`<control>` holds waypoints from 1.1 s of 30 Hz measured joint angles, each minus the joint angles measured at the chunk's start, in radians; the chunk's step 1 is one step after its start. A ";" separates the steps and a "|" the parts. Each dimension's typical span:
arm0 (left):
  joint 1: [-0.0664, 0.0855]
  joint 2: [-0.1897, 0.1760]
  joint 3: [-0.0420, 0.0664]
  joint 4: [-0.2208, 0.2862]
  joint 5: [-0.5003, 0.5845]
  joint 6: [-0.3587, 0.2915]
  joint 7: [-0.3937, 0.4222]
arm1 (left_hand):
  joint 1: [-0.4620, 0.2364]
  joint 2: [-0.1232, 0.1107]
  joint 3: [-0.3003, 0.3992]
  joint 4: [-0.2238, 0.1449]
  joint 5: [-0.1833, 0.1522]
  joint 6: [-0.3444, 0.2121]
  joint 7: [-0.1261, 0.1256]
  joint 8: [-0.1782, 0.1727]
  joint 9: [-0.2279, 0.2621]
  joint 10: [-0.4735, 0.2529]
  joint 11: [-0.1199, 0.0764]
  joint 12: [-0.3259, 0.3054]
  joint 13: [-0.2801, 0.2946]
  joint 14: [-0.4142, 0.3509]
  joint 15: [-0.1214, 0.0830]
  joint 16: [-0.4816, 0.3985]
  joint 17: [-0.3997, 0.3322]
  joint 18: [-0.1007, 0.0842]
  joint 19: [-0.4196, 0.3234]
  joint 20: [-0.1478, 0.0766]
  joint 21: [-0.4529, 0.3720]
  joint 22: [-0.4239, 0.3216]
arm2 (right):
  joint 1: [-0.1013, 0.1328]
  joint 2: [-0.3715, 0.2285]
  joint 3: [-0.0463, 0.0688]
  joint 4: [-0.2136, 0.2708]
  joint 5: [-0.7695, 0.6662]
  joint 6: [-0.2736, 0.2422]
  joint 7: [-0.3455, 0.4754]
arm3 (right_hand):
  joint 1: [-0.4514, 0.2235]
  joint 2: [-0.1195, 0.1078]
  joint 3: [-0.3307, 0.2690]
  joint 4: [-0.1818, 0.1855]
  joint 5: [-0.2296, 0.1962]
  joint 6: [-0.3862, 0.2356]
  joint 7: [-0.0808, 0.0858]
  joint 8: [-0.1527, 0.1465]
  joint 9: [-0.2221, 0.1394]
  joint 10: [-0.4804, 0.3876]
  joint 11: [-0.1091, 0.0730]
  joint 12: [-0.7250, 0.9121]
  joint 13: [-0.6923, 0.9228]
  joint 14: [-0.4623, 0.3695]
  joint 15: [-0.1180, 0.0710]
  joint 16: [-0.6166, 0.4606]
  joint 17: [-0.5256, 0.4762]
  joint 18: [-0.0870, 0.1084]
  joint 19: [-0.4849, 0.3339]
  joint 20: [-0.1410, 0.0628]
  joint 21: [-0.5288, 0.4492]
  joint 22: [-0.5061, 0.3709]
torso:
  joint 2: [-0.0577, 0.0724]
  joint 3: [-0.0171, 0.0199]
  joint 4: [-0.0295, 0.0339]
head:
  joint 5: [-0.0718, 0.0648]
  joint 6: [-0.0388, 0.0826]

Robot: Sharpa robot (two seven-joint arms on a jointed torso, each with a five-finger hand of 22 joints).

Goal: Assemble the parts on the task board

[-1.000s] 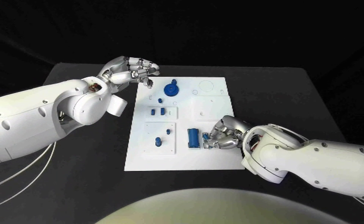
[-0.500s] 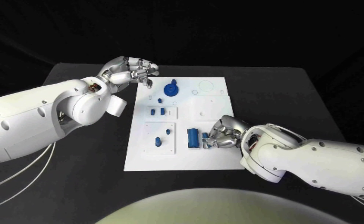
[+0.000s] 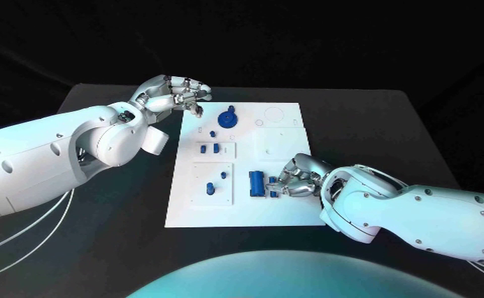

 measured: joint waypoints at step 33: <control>-0.047 0.101 0.000 -0.152 0.141 -0.080 0.074 | -0.015 -0.006 -0.107 0.114 -0.152 -0.083 -0.007 -0.033 -0.046 -0.038 0.009 -0.088 -0.086 -0.263 0.079 -0.429 -0.167 0.000 -0.244 0.079 -0.354 -0.250 | 0.158 0.099 0.013 -0.426 0.643 -0.035 0.670 | 0.309 0.050 0.118 -0.184 0.008 -0.198 0.135 -0.152 -0.138 -0.430 0.145 -1.085 -0.820 -0.390 0.139 -1.012 -0.685 0.164 -0.502 0.129 -1.258 -0.311 | -0.063 -0.0098 -0.0195 | -0.014 0.104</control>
